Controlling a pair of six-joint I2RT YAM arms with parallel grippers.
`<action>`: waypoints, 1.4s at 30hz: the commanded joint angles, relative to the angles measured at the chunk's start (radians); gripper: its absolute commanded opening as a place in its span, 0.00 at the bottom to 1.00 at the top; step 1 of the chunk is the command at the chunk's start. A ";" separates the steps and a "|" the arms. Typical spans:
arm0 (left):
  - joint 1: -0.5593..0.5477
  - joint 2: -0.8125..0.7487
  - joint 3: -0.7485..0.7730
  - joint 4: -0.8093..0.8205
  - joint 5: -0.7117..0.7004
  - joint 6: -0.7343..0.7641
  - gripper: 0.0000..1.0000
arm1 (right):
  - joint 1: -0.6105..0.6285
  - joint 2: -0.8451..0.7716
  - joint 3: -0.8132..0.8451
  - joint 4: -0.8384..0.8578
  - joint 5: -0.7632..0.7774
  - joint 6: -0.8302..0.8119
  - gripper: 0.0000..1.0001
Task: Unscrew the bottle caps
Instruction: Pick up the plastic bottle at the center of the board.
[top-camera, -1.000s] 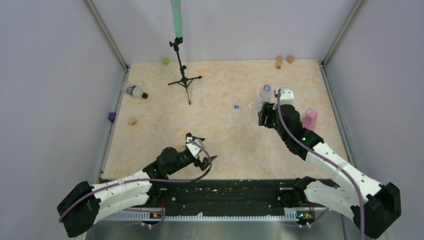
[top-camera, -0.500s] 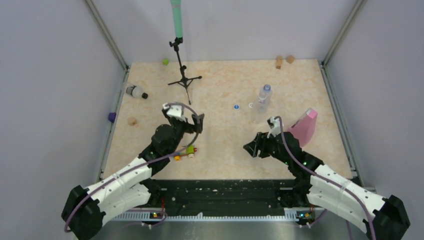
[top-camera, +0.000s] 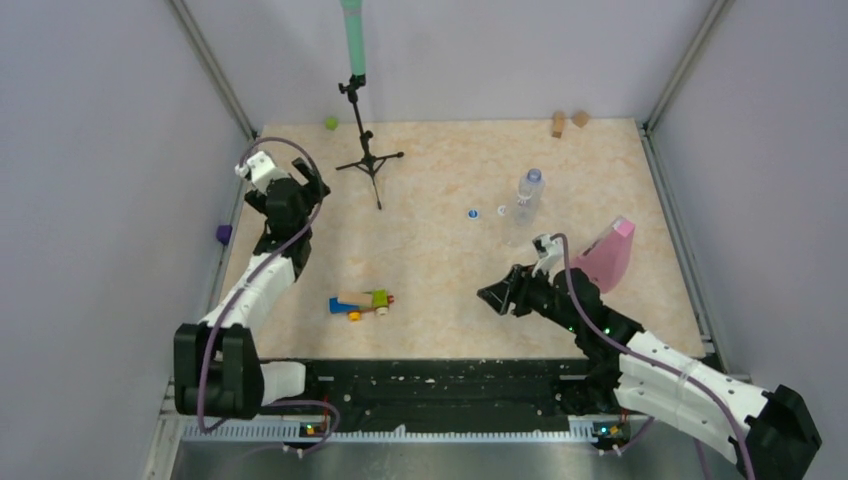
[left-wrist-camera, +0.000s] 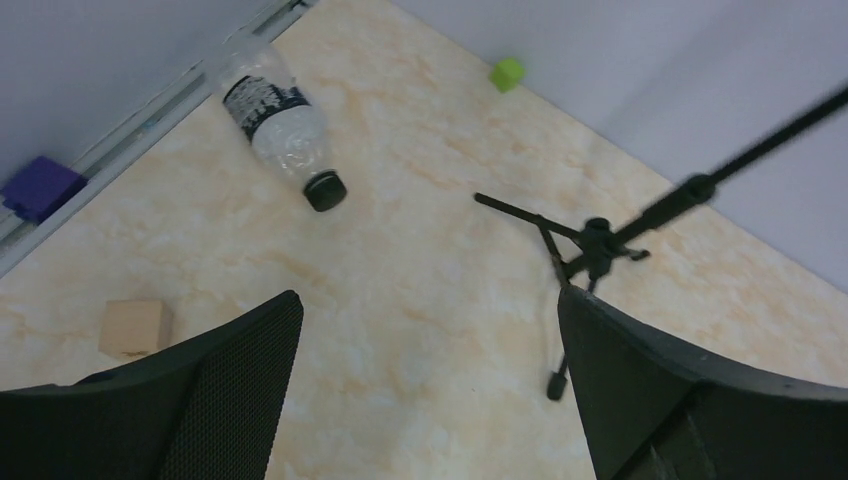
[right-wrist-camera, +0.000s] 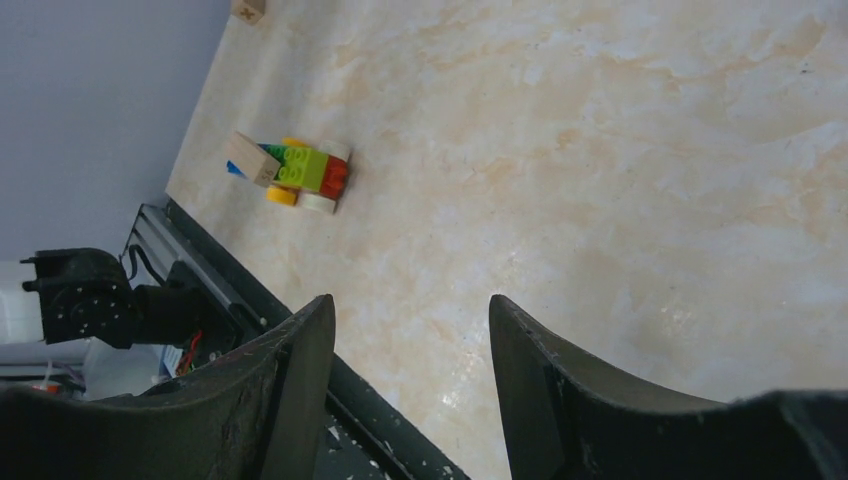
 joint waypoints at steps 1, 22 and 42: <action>0.146 0.183 0.163 -0.074 0.093 -0.187 0.97 | 0.022 -0.006 -0.012 0.138 -0.039 0.044 0.57; 0.306 0.863 0.813 -0.423 0.004 -0.168 0.90 | 0.038 0.077 0.014 0.204 -0.061 0.009 0.58; 0.390 1.056 1.040 -0.512 0.078 -0.115 0.84 | 0.038 0.054 0.020 0.203 -0.058 -0.002 0.59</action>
